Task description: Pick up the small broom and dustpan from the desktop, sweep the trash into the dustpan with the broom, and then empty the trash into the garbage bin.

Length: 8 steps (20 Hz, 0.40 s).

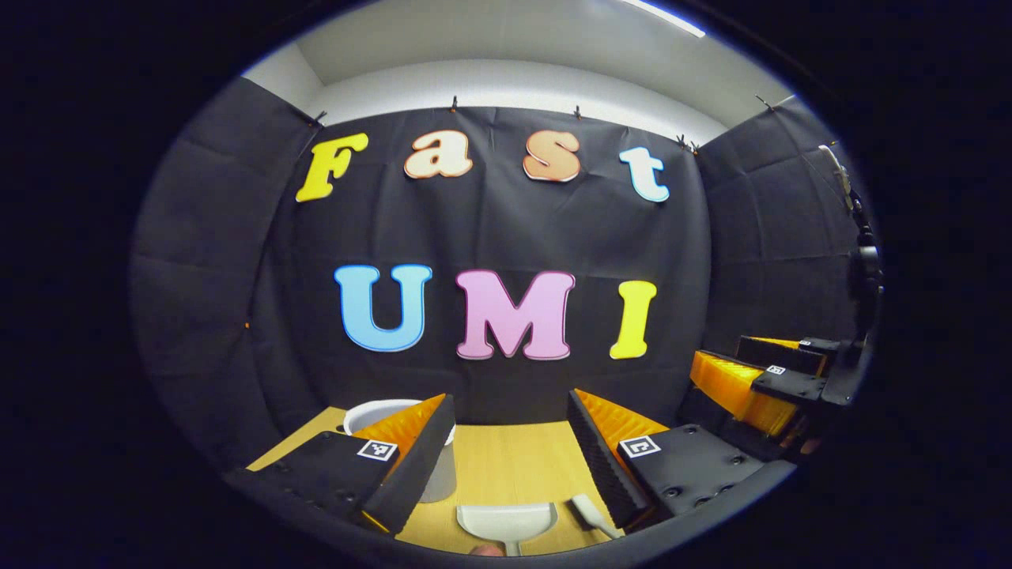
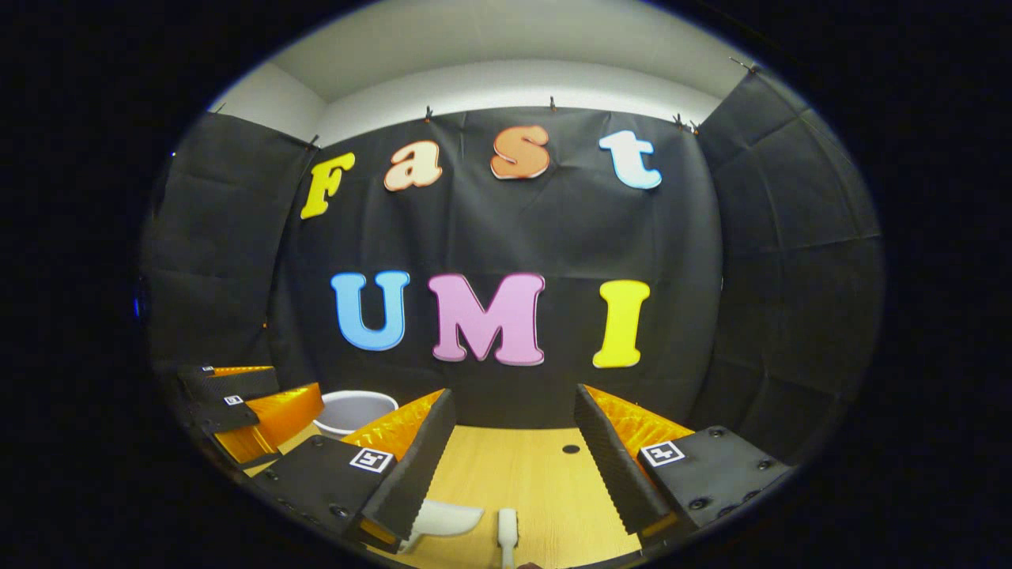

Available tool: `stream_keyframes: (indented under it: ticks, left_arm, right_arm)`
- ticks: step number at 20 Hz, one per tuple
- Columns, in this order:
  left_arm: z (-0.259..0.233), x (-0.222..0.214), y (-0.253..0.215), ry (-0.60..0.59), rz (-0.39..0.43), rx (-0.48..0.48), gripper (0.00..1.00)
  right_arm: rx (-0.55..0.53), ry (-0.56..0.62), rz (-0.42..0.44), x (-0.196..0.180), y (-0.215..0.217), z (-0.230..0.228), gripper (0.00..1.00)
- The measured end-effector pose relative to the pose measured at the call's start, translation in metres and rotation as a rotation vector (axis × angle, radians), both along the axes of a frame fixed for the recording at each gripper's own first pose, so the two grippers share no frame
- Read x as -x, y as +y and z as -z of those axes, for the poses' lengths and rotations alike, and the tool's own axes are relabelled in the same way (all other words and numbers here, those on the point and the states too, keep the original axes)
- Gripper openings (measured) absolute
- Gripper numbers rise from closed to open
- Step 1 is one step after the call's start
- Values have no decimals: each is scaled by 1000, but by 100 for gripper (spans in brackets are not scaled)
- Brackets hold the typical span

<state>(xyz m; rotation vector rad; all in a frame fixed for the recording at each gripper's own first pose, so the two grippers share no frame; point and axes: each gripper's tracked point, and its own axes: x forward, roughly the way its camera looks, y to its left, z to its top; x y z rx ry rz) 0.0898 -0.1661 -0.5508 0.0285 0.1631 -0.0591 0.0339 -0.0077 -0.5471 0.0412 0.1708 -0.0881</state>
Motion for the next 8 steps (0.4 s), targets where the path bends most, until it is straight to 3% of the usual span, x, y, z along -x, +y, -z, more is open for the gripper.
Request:
stream_keyframes:
  ticks: [8]
  left_arm:
    - [-9,11,3,-44,-41,11,84]
  right_arm:
    - [-23,-78,-24,4,1,-24,97]
